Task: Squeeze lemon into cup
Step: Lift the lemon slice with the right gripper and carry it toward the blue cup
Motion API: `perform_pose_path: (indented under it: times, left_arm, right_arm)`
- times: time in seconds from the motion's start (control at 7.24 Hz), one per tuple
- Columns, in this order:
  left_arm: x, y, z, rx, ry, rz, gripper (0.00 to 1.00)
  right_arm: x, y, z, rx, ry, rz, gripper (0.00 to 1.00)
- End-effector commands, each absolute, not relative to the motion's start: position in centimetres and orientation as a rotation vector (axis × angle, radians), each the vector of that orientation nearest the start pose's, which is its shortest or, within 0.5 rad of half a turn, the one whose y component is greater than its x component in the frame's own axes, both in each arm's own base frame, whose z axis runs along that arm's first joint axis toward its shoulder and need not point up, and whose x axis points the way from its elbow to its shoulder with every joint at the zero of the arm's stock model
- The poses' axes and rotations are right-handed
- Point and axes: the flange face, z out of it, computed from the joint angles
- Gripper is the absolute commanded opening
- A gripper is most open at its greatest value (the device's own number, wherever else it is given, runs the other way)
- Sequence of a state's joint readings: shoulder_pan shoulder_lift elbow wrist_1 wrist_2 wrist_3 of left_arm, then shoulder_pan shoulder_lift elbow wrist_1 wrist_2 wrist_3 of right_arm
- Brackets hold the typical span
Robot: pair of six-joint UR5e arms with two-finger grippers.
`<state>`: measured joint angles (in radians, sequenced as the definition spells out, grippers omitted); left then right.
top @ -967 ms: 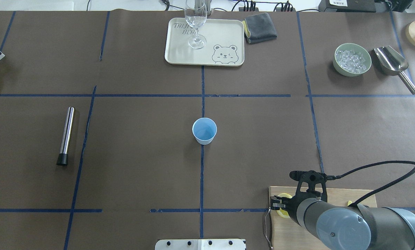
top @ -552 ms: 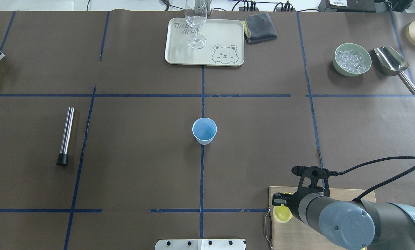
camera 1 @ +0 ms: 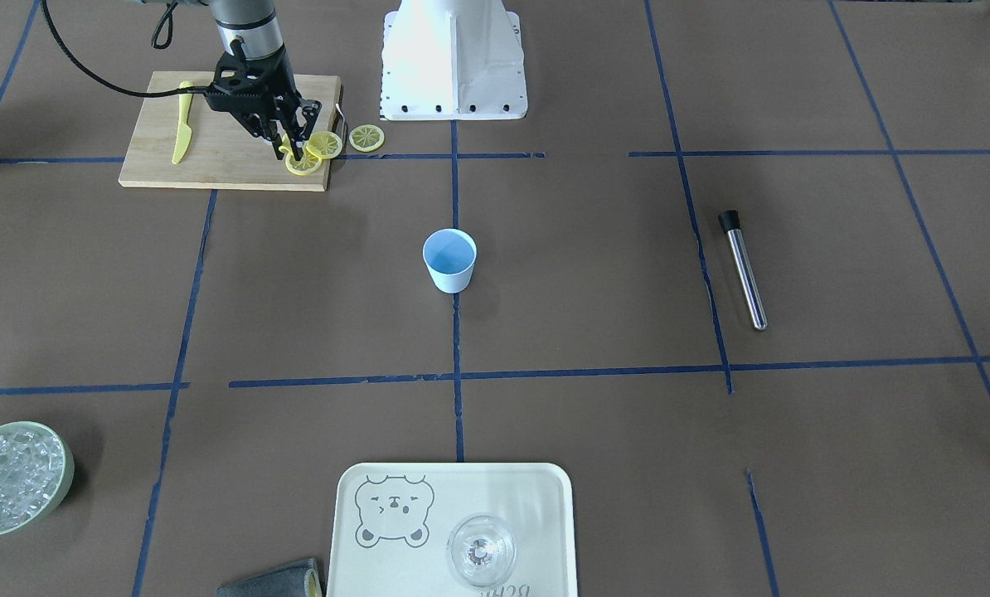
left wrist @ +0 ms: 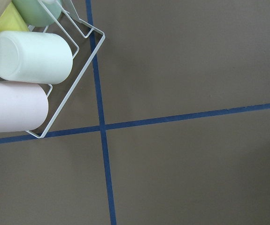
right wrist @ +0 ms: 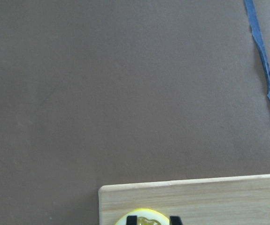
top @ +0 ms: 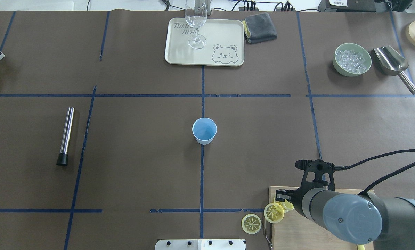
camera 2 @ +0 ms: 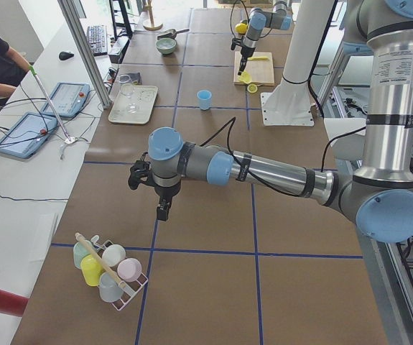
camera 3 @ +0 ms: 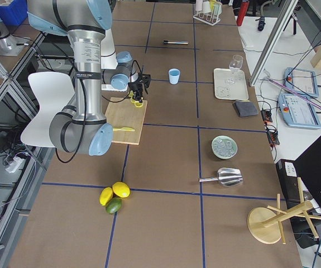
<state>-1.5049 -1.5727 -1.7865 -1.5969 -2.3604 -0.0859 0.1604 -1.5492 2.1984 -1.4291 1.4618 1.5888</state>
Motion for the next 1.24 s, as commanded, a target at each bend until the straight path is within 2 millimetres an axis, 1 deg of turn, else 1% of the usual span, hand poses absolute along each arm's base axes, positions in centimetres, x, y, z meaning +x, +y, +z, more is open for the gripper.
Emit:
perform_pose_path:
  times: [0.0,0.14,0.28,0.41,0.55,0.69,0.83,0.97,1.1]
  left_arm:
    - [-3.0,-50.1,54.6,0.172,0.801,0.078,1.00]
    - [-3.0,-50.0,54.6,0.172,0.803,0.078,1.00]
    - [-2.9,-50.0,54.6,0.172,0.804,0.079,1.00]
    - [-2.9,-50.0,54.6,0.171,0.804,0.077,1.00]
    - [-2.9,-50.1,54.6,0.171,0.806,0.077,1.00]
    - [-2.9,-50.1,54.8,0.167,0.806,0.077,1.00]
    - [-2.9,-50.3,54.6,0.170,0.806,0.078,1.00]
    - [-2.9,-50.3,54.6,0.170,0.806,0.078,1.00]
    - [-2.9,-50.3,54.6,0.170,0.807,0.078,1.00]
  right_arm:
    - [-41.5,-23.5,34.0,0.133,-0.794,0.239,0.33]
    - [-40.6,-23.8,33.1,0.122,-0.791,0.232,0.34]
    - [-40.6,-25.1,31.1,0.126,-0.807,0.233,0.34]
    - [-41.8,-26.1,28.1,0.124,-0.802,0.234,0.34]
    - [-42.7,-28.0,23.6,0.148,-0.794,0.232,0.34]
    - [-43.5,-30.5,20.1,0.164,-0.781,0.226,0.34]
    - [-43.9,-33.6,18.2,0.147,-0.797,0.261,0.34]
    - [-45.3,-37.3,15.9,0.164,-0.800,0.277,0.34]
    - [-47.9,-40.9,13.7,0.173,-0.776,0.290,0.34]
